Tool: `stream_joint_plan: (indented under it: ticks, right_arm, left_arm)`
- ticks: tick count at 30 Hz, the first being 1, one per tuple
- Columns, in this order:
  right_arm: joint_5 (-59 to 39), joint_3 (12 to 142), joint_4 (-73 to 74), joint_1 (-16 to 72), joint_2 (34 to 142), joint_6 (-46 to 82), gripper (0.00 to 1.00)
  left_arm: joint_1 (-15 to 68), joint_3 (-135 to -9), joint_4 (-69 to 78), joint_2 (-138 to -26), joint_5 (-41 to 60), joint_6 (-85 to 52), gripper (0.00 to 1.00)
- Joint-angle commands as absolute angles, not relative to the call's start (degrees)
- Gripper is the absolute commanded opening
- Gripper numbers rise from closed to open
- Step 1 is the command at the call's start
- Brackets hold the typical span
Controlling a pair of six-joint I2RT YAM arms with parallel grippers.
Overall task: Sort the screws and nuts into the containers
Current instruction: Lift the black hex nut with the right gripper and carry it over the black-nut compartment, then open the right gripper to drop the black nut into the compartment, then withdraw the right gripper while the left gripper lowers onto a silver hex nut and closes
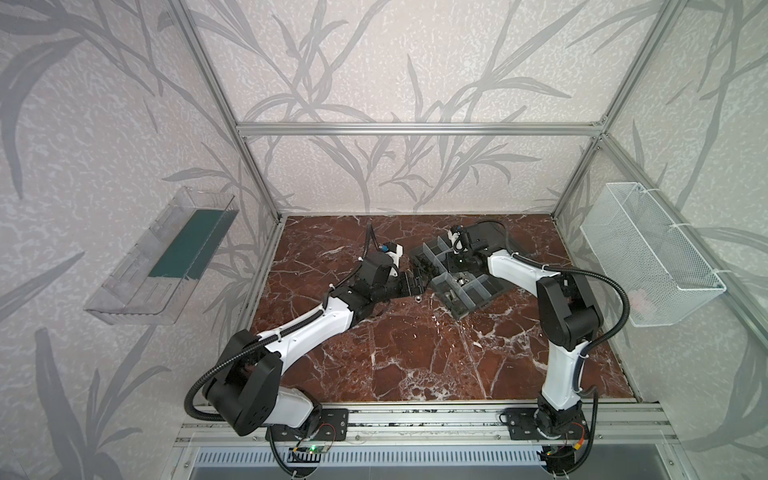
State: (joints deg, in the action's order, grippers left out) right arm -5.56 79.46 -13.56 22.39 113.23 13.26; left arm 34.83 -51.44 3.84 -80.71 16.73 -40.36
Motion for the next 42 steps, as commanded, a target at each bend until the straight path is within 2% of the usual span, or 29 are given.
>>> stream_joint_plan:
  ticks: [1,10,16,20,28,33,34,42]
  right_arm:
    - [-6.0,80.95,-14.59,22.12,113.32,12.77,0.37]
    - [-6.46,79.55,-14.28,22.24,108.84,13.57,0.45]
    - [-7.73,75.48,-12.49,22.48,101.5,15.53,0.5]
    - [-7.65,72.02,-12.5,23.81,94.94,15.47,0.57]
    - [-5.07,62.04,-10.71,28.82,83.6,15.75,0.73]
    - [-4.4,53.78,-5.06,32.11,79.39,17.77,0.97]
    - [-3.82,52.55,-3.98,32.83,79.11,17.6,0.99]
    - [-3.98,46.54,4.16,34.54,81.29,19.62,0.99]
  left_arm:
    - [34.92,-52.29,1.44,-77.78,14.03,-37.51,0.99]
    - [34.9,-53.74,-6.49,-73.1,0.36,-29.36,0.99]
    - [34.49,-54.22,-7.83,-71.2,-9.42,-23.95,0.99]
    - [32.09,-53.07,-9.1,-69.89,-14.92,-26.01,1.0]
    - [25.51,-52.4,-13.63,-71.93,-12.21,-27.31,0.99]
    - [24.53,-55.19,-17.78,-78.35,-9.78,-27.91,0.99]
    - [24.55,-55.86,-18.37,-79.71,-9.06,-27.86,0.99]
    - [24.52,-63.59,-23.52,-92.33,-4.11,-26.0,0.97]
